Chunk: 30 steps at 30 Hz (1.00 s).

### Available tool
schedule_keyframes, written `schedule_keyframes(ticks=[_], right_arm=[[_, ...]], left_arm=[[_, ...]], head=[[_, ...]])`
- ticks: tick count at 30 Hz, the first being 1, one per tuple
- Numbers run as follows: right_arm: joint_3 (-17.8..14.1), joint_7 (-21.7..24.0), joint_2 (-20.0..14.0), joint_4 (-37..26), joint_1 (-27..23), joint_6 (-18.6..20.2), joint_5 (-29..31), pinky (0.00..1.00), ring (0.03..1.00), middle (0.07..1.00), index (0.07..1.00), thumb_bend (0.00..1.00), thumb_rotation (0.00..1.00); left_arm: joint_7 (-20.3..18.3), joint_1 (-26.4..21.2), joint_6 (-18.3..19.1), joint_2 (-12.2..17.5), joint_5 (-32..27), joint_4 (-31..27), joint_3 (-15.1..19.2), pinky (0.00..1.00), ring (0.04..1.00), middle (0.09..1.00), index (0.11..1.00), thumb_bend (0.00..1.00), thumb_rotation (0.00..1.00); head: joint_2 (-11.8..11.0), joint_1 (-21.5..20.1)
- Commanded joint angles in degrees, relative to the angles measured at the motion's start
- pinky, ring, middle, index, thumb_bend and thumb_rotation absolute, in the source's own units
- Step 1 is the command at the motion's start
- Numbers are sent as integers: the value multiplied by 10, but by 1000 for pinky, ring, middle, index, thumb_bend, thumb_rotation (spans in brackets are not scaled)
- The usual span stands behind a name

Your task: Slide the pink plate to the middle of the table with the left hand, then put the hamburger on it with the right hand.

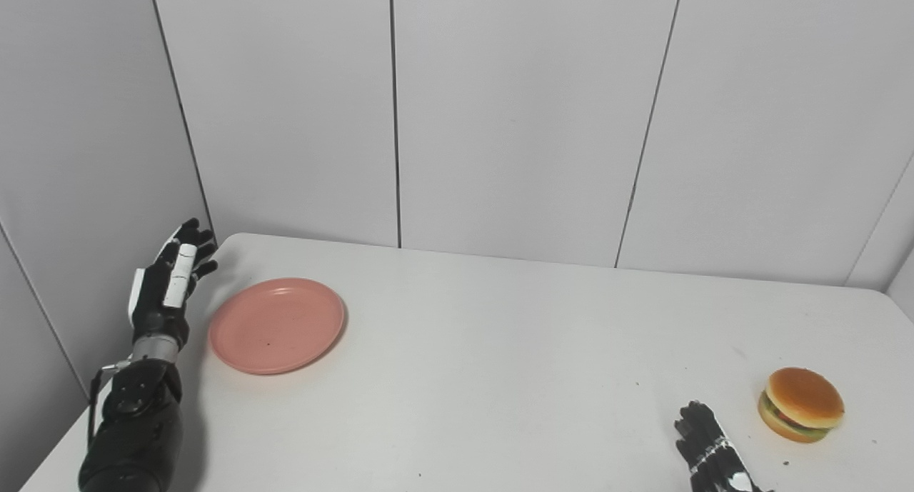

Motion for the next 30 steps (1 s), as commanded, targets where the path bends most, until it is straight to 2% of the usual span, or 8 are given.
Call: schedule_keyframes(ticks=[1,8,11,17,19,28,30], right_arm=[[6,-4,-1,35,18,31,-7,1000,957,937,923,866,916],[5,-5,-2,34,19,30,-9,1000,948,926,906,865,913],[5,-4,-2,33,20,31,-9,997,947,927,907,867,911],[6,-5,-2,27,22,33,-9,1000,945,924,906,865,914],[6,-6,-2,25,24,34,-9,998,948,929,910,870,910],[8,-9,-1,20,25,36,-12,985,942,924,908,880,909],[8,-10,-1,20,25,36,-12,985,940,920,905,879,903]], left_arm=[[-10,-44,-23,33,4,13,3,757,823,823,826,977,814],[-21,-55,-23,36,5,62,0,748,810,808,816,986,787],[-17,-60,-23,31,4,74,-1,783,836,815,818,957,772],[-11,-56,-23,15,10,68,-6,826,871,853,850,864,795],[-11,-55,-23,11,16,67,-13,839,891,875,881,836,830],[-22,-50,-23,-6,25,63,-32,843,882,880,895,829,868],[-25,-48,-23,-11,26,63,-36,836,876,872,894,854,858]], head=[[1,-1],[3,-3],[4,-4],[7,-8],[9,-9],[11,-13],[12,-15]])
